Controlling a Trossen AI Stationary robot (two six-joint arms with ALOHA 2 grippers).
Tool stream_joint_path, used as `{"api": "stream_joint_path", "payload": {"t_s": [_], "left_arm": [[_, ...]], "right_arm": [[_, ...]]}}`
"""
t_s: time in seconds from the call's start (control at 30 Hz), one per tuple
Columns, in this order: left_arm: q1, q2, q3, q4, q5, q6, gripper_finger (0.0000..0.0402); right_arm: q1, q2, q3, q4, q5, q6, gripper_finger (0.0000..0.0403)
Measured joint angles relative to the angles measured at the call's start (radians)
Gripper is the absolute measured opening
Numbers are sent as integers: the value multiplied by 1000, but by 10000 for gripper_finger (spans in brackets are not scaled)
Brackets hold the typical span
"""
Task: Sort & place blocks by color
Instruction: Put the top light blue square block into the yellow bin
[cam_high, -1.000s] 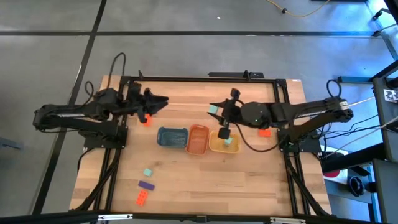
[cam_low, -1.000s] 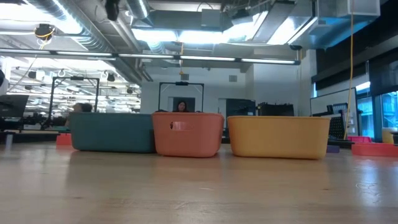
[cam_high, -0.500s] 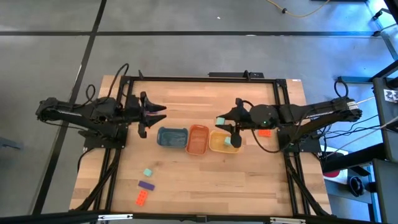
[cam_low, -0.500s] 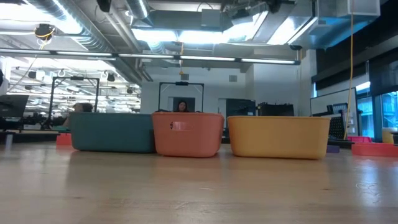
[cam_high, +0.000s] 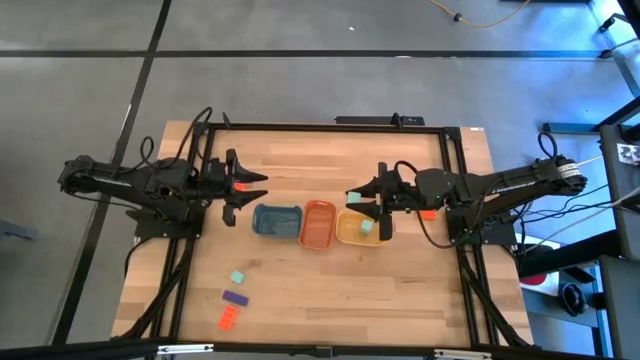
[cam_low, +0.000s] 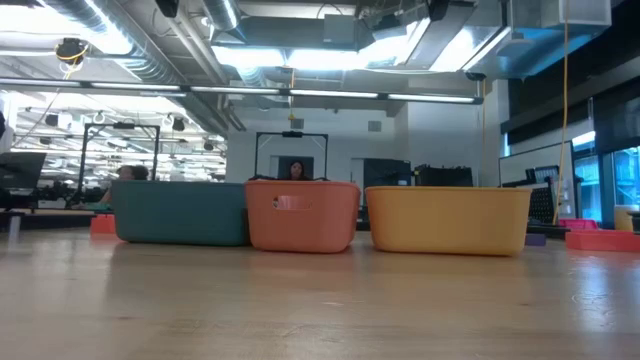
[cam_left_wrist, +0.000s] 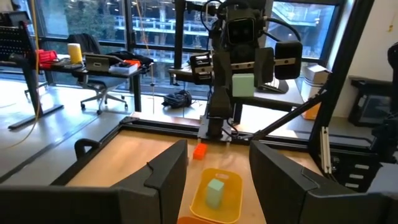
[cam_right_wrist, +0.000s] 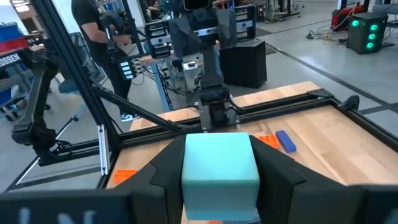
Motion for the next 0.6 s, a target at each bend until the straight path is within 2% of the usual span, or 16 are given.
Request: {"api": "stream_joint_path", "payload": {"t_s": [0.6], "left_arm": [[0,0,0,0,-2,1,165]], "right_arm": [[0,0,1,-58,-44,7,139]]}}
